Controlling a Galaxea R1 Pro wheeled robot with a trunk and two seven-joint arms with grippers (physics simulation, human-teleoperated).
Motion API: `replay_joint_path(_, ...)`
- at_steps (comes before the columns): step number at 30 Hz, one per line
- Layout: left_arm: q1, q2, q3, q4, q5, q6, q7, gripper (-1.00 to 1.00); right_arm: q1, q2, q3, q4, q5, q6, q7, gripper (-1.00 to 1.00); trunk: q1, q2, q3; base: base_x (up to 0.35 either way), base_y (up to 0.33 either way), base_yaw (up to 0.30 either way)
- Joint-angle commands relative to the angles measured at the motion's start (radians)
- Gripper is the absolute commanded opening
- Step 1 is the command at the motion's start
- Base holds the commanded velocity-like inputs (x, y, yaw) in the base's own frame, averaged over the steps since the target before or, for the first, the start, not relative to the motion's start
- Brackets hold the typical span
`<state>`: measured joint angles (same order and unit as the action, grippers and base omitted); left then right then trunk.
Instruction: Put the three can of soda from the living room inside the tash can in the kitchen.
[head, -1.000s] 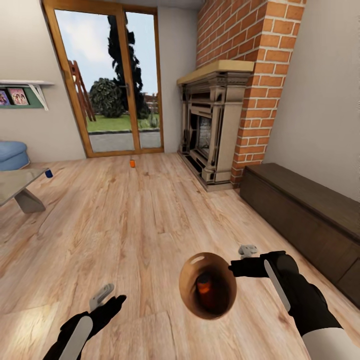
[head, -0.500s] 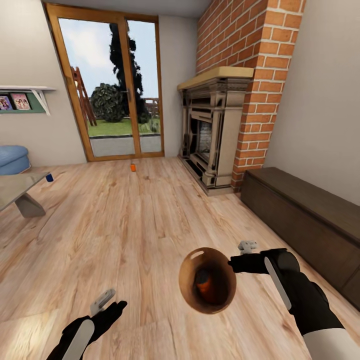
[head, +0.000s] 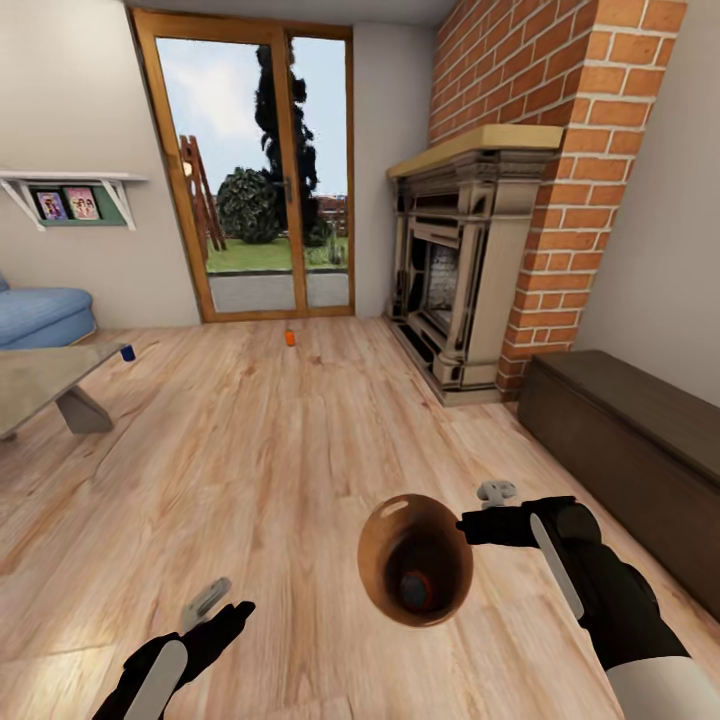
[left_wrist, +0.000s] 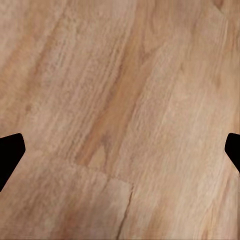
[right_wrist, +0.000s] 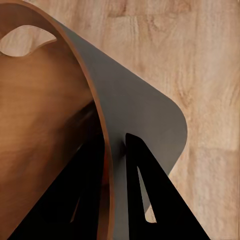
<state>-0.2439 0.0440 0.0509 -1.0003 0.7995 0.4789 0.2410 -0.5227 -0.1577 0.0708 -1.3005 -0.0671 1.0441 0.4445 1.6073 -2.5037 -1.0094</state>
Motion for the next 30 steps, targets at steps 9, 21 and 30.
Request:
replay_joint_path(9, 0.000, 0.002, 0.001, 0.012, 0.001, 0.000, -0.001, 1.00, 0.000, -0.006, -0.003, -0.001, -0.022, 0.003, 0.001, -1.00, 0.000, 0.000, 0.000, 0.318, -0.100, 0.162)
replay_joint_path(21, 0.000, 0.002, 0.001, 0.016, 0.001, 0.001, -0.032, 1.00, 0.000, -0.019, -0.002, -0.003, -0.023, 0.003, 0.000, -1.00, 0.000, 0.000, 0.000, 0.315, 0.170, 0.005)
replay_joint_path(30, 0.000, 0.001, 0.000, 0.015, -0.001, 0.000, -0.038, 1.00, 0.000, -0.020, -0.003, -0.003, -0.023, 0.003, 0.000, -1.00, 0.000, 0.000, 0.000, 0.312, 0.173, 0.000)
